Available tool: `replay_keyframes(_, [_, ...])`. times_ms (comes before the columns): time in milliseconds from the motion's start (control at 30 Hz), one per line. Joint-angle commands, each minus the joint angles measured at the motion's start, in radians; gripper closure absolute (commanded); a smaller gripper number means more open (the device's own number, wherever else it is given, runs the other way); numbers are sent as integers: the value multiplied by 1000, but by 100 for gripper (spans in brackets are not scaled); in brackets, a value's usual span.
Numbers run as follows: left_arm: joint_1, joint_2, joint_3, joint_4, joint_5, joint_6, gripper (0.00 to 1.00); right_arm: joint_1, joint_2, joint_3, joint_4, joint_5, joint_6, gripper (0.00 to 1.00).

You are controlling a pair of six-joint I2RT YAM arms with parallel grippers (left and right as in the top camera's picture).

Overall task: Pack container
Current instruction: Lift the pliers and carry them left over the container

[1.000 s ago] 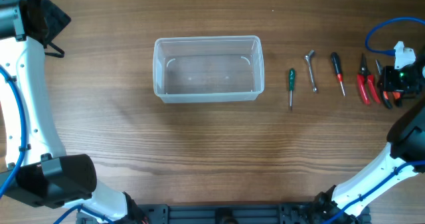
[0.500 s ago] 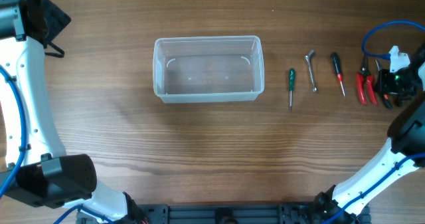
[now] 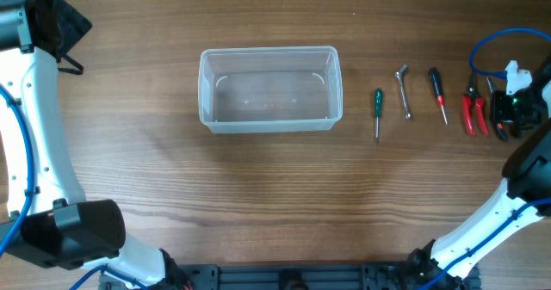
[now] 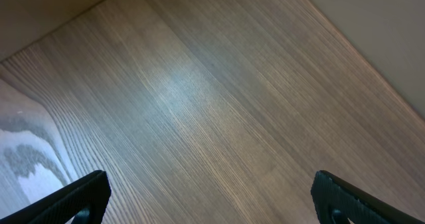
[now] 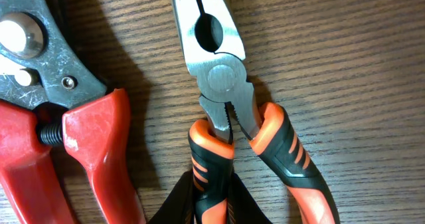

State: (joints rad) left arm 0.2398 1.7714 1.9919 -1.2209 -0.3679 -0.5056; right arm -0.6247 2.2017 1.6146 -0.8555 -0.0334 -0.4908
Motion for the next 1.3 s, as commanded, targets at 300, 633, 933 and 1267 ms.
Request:
replay_keyframes(300, [5,-4,9,0,2,5,0,-5,31,-2,-13,-38,74,96])
replay_keyframes(633, [5,-4,9,0,2,5,0,-5,-115,98,-66,-213,163,96])
replay_keyframes(933, [5,-4,9,0,2,5,0,148,-522,139,-90,-399,256,96])
replay_keyframes(1267, [5,-4,9,0,2,5,0,684,-621,137,-101,-405,117,96])
